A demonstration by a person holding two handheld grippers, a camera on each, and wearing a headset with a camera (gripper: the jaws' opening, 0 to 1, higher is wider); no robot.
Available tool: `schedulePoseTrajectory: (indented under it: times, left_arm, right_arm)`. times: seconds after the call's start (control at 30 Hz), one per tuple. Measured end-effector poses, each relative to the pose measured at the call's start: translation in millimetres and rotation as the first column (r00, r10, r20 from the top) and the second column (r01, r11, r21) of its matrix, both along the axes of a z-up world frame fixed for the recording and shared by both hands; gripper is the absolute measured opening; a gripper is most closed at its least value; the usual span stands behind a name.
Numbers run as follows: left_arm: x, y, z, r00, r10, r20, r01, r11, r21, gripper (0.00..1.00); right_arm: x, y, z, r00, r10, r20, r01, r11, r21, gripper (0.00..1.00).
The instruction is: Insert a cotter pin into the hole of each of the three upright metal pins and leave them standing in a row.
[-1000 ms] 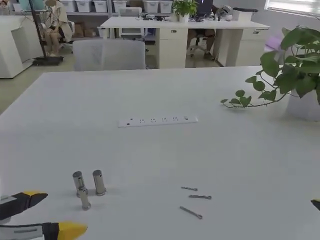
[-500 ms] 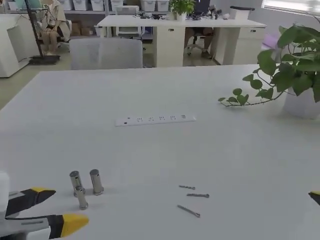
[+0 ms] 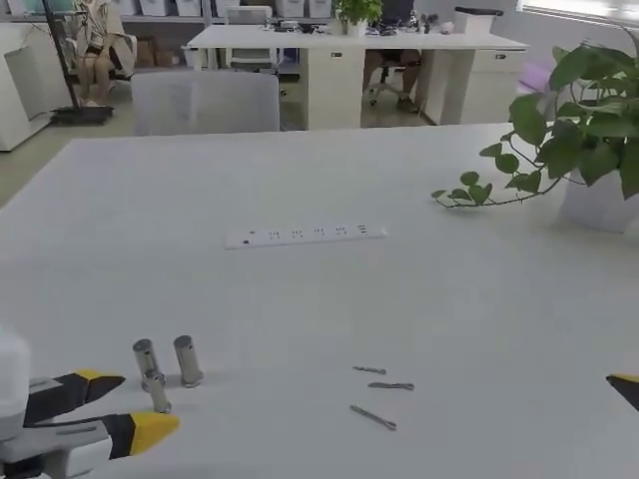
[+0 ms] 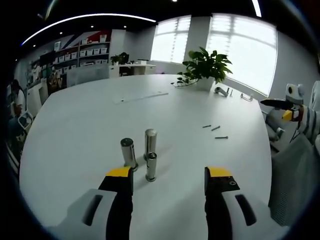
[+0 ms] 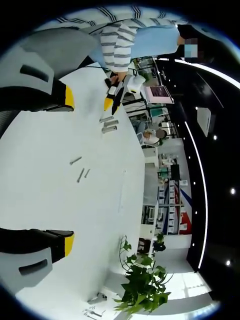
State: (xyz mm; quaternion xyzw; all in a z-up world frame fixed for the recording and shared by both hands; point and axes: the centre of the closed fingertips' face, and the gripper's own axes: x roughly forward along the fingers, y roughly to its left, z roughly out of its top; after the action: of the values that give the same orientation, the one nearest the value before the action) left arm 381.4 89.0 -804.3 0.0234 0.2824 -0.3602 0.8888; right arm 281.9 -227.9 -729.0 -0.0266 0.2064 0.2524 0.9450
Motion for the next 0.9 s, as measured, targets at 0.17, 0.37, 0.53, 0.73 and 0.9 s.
schedulePoseTrajectory:
  times: [0.17, 0.37, 0.53, 0.73, 0.9]
  left_arm:
    - [0.3, -1.4, -5.7, 1.000, 0.003, -0.015, -0.003, 1.000, -0.001, 0.54]
    - [3.1, -1.1, -8.4, 1.000, 0.023, -0.018, -0.023, 1.000, -0.005, 0.47]
    - [7.5, -1.9, -8.6, 0.999, 0.029, -0.012, -0.029, 1.000, -0.003, 0.44]
    - [10.8, -4.2, -11.0, 0.999, 0.029, -0.012, -0.029, 1.000, 0.002, 0.40]
    - [12.3, -5.8, -12.6, 0.999, 0.030, -0.012, -0.030, 1.000, 0.005, 0.37]
  right_arm:
    - [-0.4, 0.7, -2.3, 1.000, -0.007, -0.005, 0.007, 1.000, 0.001, 1.00]
    - [-1.6, -1.5, -3.7, 1.000, -0.019, -0.012, 0.019, 1.000, 0.002, 1.00]
    - [-2.4, -2.4, -3.2, 1.000, -0.019, -0.013, 0.019, 1.000, -0.002, 1.00]
    - [-1.7, -3.3, -2.7, 1.000, -0.024, -0.011, 0.024, 1.000, -0.004, 1.00]
    - [-1.7, -3.7, -2.5, 1.000, -0.026, -0.011, 0.026, 1.000, -0.005, 1.00]
